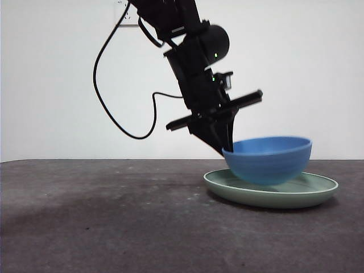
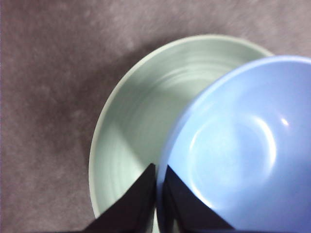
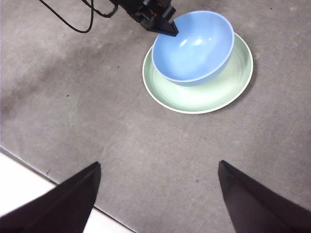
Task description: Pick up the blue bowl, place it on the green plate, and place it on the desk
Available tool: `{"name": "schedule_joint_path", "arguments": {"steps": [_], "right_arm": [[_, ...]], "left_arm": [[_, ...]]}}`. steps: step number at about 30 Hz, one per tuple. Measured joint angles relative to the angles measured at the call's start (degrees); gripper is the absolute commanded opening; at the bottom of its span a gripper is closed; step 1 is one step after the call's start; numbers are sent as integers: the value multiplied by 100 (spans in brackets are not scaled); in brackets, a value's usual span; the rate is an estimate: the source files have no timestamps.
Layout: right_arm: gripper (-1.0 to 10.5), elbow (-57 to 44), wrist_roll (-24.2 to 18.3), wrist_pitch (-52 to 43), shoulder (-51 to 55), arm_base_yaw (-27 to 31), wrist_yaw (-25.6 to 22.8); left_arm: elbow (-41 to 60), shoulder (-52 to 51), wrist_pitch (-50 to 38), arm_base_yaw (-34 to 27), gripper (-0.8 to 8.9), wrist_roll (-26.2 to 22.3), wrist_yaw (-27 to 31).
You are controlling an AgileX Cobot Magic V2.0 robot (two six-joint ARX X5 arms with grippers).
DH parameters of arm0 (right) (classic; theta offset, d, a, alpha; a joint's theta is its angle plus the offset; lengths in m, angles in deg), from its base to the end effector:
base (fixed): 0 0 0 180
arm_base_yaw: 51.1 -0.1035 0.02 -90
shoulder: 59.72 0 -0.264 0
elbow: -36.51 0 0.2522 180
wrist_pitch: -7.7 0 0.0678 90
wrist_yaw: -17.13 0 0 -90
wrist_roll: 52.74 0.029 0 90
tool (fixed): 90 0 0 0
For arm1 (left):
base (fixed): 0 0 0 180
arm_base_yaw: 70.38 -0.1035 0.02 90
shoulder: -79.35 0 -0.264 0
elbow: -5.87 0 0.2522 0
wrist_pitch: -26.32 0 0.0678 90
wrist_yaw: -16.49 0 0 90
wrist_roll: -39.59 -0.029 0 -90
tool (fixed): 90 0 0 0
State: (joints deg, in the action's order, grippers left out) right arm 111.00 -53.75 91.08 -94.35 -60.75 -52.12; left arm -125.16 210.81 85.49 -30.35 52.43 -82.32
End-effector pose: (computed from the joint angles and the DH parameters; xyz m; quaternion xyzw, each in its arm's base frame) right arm 0.0625 0.0211 0.3498 0.0280 0.3668 0.2467 0.8965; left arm 0.3768 -0.3223 0.2163 0.0445 0.5158 -0.3030 0.8001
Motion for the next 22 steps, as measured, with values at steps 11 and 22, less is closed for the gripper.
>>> {"name": "schedule_joint_path", "arguments": {"steps": [11,22], "right_arm": [[386,0,-2,0,0,0,0],[386,0,-2,0,0,0,-2]], "left_arm": [[-22,162,11,-15,39,13,7],[-46,162,37,-15,285,15,4]]}}
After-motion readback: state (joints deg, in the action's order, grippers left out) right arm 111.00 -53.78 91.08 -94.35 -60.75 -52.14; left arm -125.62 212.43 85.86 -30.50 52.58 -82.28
